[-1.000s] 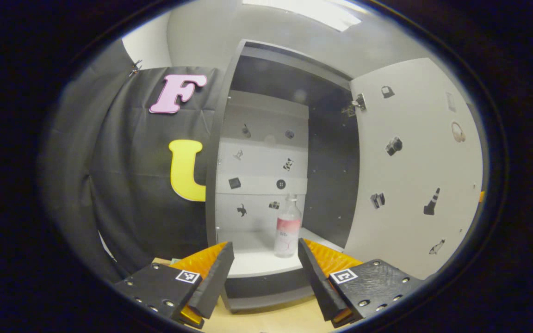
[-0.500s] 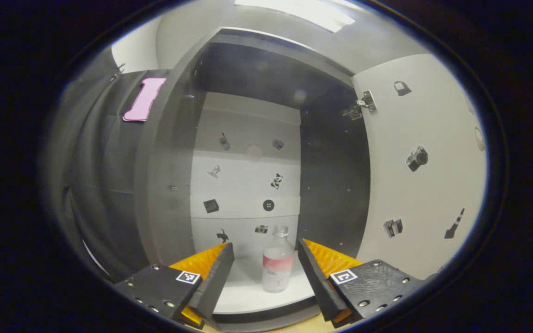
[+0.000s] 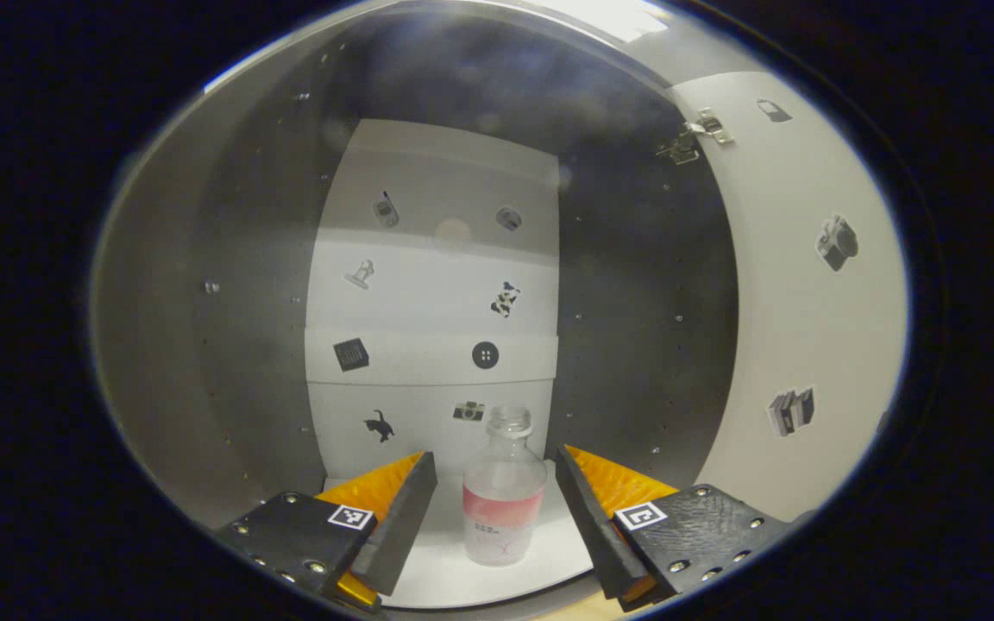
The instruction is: Open the cabinet door with the right hand, grasp the bottle in the cabinet with the left hand and place it on the coaster, then close the cabinet door with the right hand.
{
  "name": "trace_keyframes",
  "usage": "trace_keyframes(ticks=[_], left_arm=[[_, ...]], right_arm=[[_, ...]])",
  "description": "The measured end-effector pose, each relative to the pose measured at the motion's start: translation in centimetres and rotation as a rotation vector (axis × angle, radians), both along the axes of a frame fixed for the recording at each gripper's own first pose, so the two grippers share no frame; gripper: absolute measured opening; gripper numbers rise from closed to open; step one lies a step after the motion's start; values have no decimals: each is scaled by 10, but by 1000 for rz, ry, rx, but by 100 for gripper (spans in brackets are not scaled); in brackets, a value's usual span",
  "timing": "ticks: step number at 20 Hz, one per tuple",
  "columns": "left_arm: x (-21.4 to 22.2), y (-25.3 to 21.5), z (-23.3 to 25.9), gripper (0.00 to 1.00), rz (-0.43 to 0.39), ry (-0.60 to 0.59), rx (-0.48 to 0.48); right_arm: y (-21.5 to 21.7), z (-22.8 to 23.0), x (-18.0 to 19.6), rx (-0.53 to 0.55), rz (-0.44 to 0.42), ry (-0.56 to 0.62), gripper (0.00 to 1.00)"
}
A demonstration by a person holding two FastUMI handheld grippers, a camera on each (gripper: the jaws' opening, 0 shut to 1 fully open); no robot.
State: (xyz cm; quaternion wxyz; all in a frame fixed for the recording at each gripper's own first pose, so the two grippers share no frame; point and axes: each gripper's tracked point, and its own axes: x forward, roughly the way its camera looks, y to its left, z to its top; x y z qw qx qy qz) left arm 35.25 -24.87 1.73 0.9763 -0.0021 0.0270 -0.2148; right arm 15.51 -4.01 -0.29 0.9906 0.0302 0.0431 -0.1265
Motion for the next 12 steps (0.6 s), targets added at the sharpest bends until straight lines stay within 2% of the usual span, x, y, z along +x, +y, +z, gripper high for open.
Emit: trace_keyframes(ticks=[7, 12], left_arm=[[21, -15, -27, 86, -21, 56, 11], [34, -21, -36, 86, -20, 56, 33]], right_arm=[[-11, -19, 16, 31, -25, 52, 98], [-15, -28, 24, 11, -22, 87, 98]])
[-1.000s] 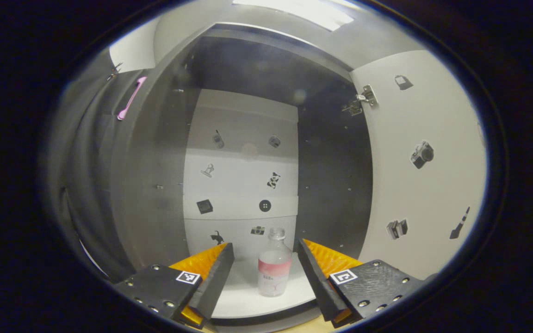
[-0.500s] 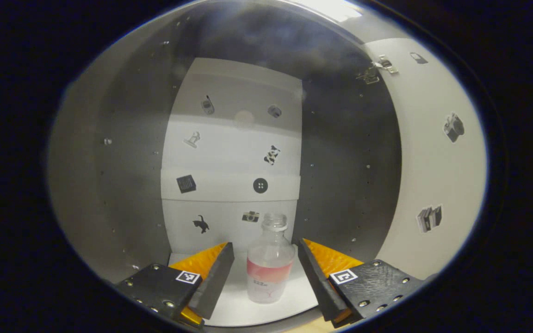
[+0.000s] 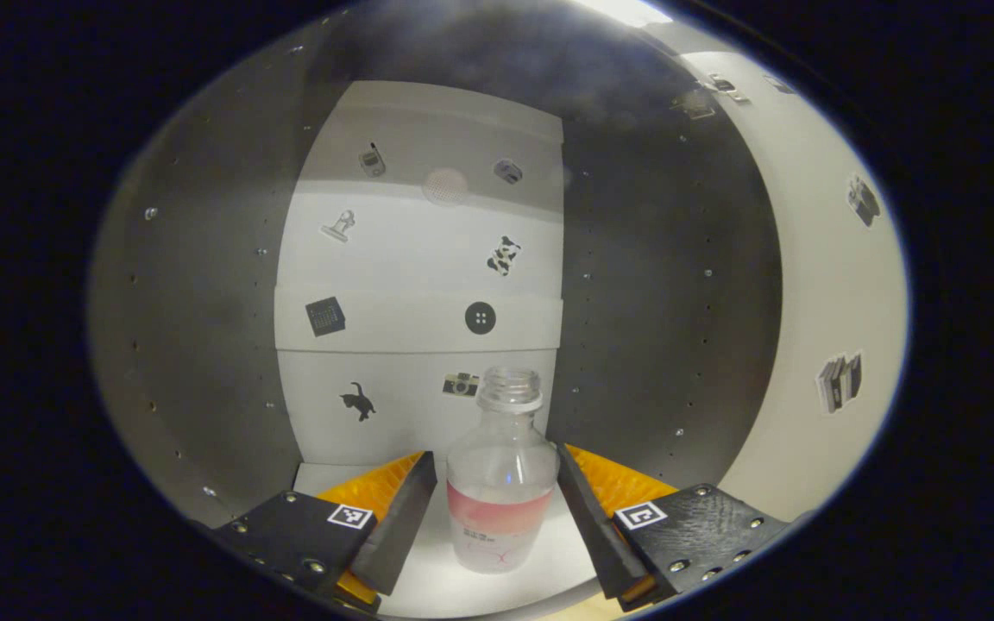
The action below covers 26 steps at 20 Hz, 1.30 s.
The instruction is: Open the cabinet door with the right hand, grasp the bottle in the cabinet with the left hand and place it on the coaster, then close the cabinet door with the right hand.
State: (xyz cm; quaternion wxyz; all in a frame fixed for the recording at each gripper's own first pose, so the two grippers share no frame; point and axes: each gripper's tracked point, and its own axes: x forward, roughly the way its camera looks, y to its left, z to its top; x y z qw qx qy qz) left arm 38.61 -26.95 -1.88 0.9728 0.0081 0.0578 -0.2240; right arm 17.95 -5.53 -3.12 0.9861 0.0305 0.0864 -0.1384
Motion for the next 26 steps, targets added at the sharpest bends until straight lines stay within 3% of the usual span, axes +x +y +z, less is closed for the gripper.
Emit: trace_keyframes(ticks=[8, 10, 17, 21, 26], left_arm=[[4, -5, -11, 86, 8, 8, 34], [7, -6, -14, 74, 15, 4, 51], [-8, 1, -10, 72, 43, -47, 79], [-38, 15, -2, 72, 66, -85, 113], [-100, 45, 13, 70, 96, -100, 69]], right_arm=[[-3, -7, 17, 29, 23, 20, 98], [-5, -8, 20, 27, 31, 24, 98], [-4, -11, 40, 46, 93, 41, 98], [0, -1, 52, 58, 152, 26, 98], [15, 9, 50, 49, 212, -11, 98]])
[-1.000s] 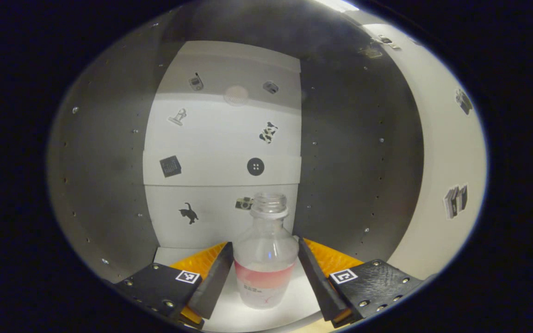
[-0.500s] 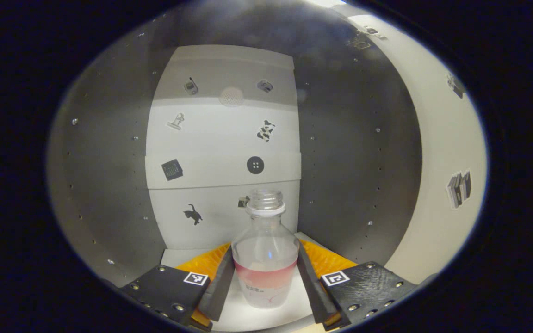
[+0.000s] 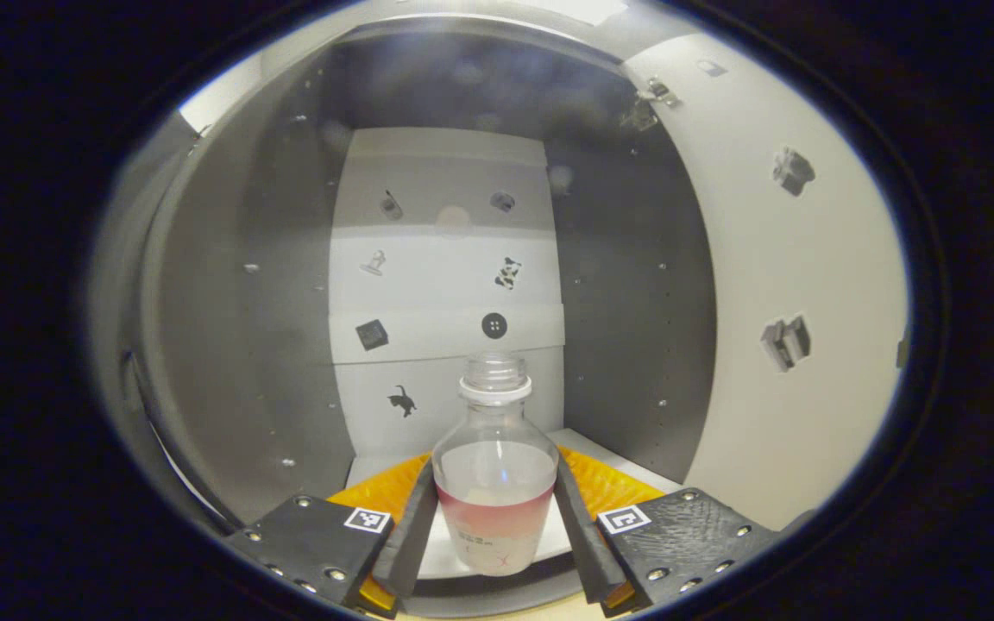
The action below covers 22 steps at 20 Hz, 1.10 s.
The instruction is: Open the cabinet door with the right hand, grasp the bottle in the cabinet with the left hand and place it on the coaster, then close the cabinet door with the right hand.
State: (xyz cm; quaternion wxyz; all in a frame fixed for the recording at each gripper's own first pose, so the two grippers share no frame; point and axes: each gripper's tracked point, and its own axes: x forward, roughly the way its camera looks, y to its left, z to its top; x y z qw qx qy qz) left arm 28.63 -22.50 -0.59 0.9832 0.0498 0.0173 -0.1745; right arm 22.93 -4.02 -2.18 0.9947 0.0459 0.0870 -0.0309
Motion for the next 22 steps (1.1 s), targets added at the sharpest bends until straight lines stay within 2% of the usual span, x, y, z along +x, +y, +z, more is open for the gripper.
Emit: trace_keyframes(ticks=[3, 6, 7, 8, 10, 15, 16, 17, 18, 19, 20, 21, 22], left_arm=[[-45, 24, 4, 70, 16, -11, -18], [-98, 61, -6, 70, 66, -2, -1], [-120, 71, -15, 70, 88, 1, -2], [-136, 82, -22, 70, 110, 6, -5], [-165, 109, -45, 70, 173, 13, -10], [-222, 159, -132, 72, 289, 41, 10], [-232, 164, -152, 74, 309, 49, 16], [-240, 171, -172, 70, 335, 53, 30], [-246, 176, -190, 72, 358, 61, 26], [-254, 178, -207, 72, 369, 68, -10], [-258, 179, -222, 71, 380, 75, -53], [-262, 181, -237, 72, 396, 81, -90], [-264, 186, -253, 72, 412, 89, -115]], right_arm=[[12, -7, -16, 28, 25, 7, 98], [27, -3, -34, 88, 70, 10, 98], [27, -5, -40, 81, 76, 16, 93], [26, -8, -46, 67, 84, 27, 98], [30, -4, -59, 53, 110, 31, 98], [45, 1, -81, 57, 153, 27, 98], [45, 2, -84, 56, 154, 25, 98], [44, 3, -86, 54, 150, 23, 98], [44, 4, -87, 54, 145, 25, 98], [46, 4, -90, 59, 144, 29, 98], [47, 4, -92, 69, 144, 34, 93], [50, 2, -95, 80, 148, 46, 98], [52, 0, -96, 83, 151, 60, 98]])
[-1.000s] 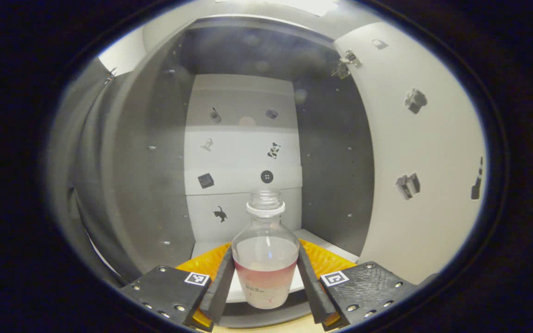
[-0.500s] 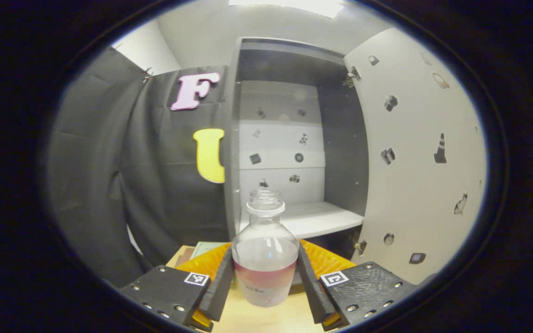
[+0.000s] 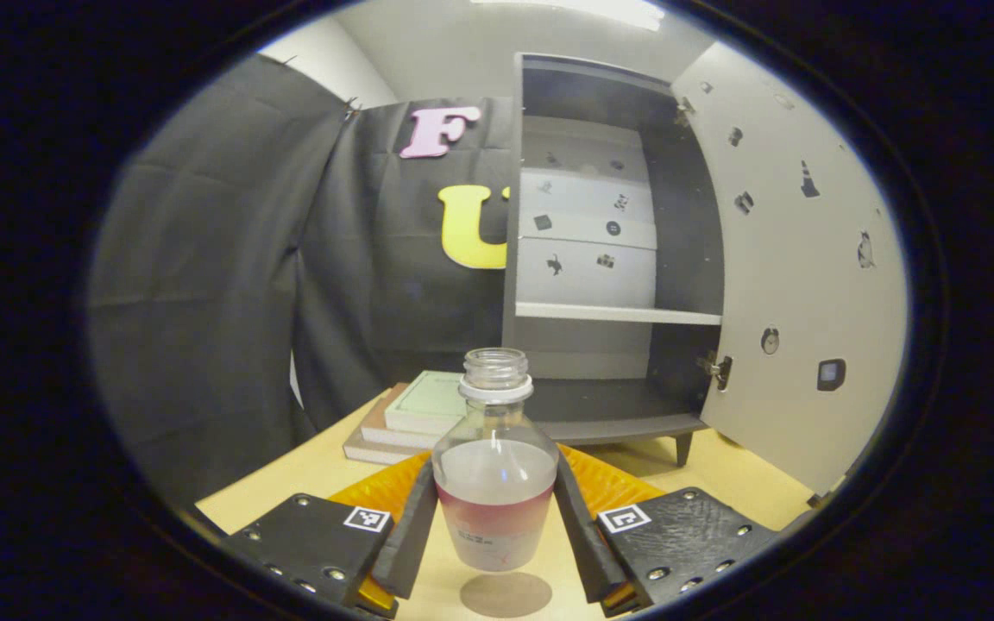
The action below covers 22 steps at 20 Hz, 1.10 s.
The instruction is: Open the cabinet door with the right hand, grasp the bottle in the cabinet with the left hand and place it on the coaster, then close the cabinet door with the right hand.
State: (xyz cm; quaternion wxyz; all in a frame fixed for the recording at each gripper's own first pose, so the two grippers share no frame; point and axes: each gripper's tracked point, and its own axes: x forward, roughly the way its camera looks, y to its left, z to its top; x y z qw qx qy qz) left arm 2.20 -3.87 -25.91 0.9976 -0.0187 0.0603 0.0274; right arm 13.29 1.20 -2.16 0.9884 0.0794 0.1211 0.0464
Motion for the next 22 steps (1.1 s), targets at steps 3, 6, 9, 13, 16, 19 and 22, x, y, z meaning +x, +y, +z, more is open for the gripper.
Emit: trace_keyframes(ticks=[3, 6, 9, 13, 16, 19, 22], left_arm=[[-3, 2, -48, 72, 10, 36, -59], [-5, 0, -79, 72, -4, 60, -46], [-12, -10, -94, 72, -37, 70, -12], [-19, -24, -106, 75, -72, 86, 45], [-23, -27, -110, 75, -76, 108, 63], [-19, -26, -113, 78, -73, 121, 60], [-18, -24, -115, 76, -59, 152, 46]], right_arm=[[3, -4, -2, -47, 7, 13, 98], [10, -11, -5, -91, 25, 23, 98], [11, -22, -9, -88, 24, 52, 98], [9, -37, -14, -88, 18, 103, 98], [12, -39, -12, -77, 22, 110, 98], [12, -44, -10, -72, 22, 116, 98], [9, -50, -12, -82, 23, 128, 98]])
